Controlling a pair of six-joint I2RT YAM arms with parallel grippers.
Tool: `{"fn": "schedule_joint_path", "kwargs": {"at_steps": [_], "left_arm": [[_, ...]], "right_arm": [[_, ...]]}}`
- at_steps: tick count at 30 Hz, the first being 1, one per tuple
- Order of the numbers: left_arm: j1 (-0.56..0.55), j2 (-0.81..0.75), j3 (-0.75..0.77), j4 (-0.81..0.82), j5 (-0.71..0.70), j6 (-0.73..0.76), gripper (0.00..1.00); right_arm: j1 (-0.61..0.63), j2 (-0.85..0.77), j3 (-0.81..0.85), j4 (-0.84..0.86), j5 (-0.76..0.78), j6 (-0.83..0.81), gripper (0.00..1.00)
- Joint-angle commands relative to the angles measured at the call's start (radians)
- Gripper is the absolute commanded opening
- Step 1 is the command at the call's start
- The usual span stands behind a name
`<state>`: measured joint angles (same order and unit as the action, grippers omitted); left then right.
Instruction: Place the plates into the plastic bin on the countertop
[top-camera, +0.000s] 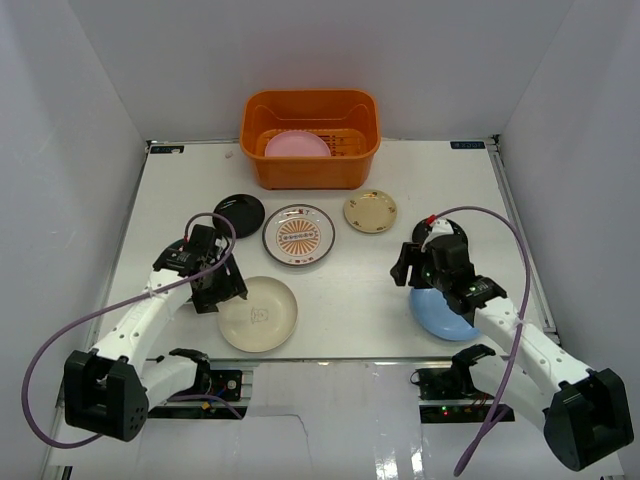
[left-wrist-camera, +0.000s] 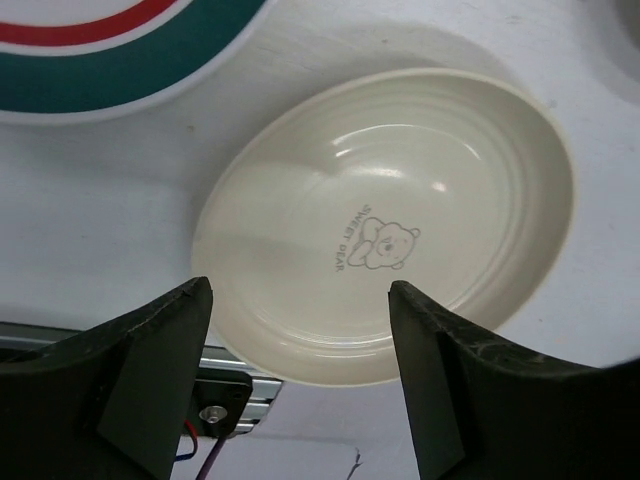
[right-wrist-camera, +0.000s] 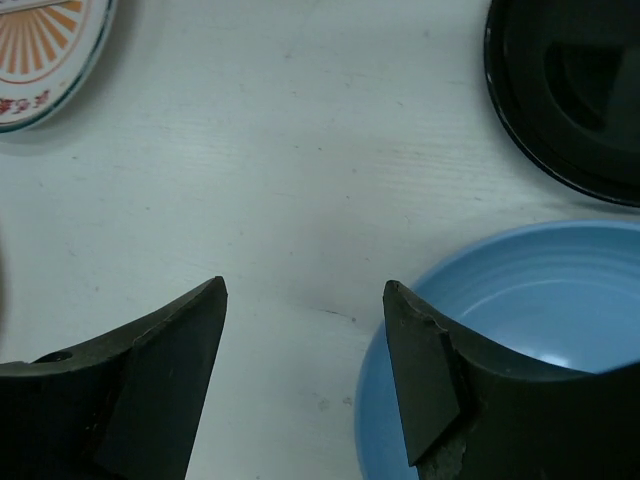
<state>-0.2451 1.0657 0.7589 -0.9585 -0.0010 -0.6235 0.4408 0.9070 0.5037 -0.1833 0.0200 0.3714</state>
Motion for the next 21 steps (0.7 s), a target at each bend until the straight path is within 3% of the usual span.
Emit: {"fn": "schedule_joint_path", "kwargs": {"at_steps": [1,8,15,21], "left_arm": [[-0.002,0.026,0.022,-0.075,-0.111,-0.044,0.82],[0.081,0.157,0.034,-0.128,-0.186,-0.111,0.82],[0.11,0.251,0.007,-0.066,-0.129,-0.107,0.76],[0.109,0.255,-0.015,-0.02,-0.076,-0.113,0.68]], "right_arm": [[0.004,-0.039,-0.017,-0.079,0.121,-0.015,0.7],[0.006,-0.062,-0.079,-0.044,0.136,0.014,0.7],[0.009,-0.114,-0.148,-0.007,0.16,0.038,0.68],[0.007,-0.053,-0.168,0.025,0.176,0.057,0.66]]}}
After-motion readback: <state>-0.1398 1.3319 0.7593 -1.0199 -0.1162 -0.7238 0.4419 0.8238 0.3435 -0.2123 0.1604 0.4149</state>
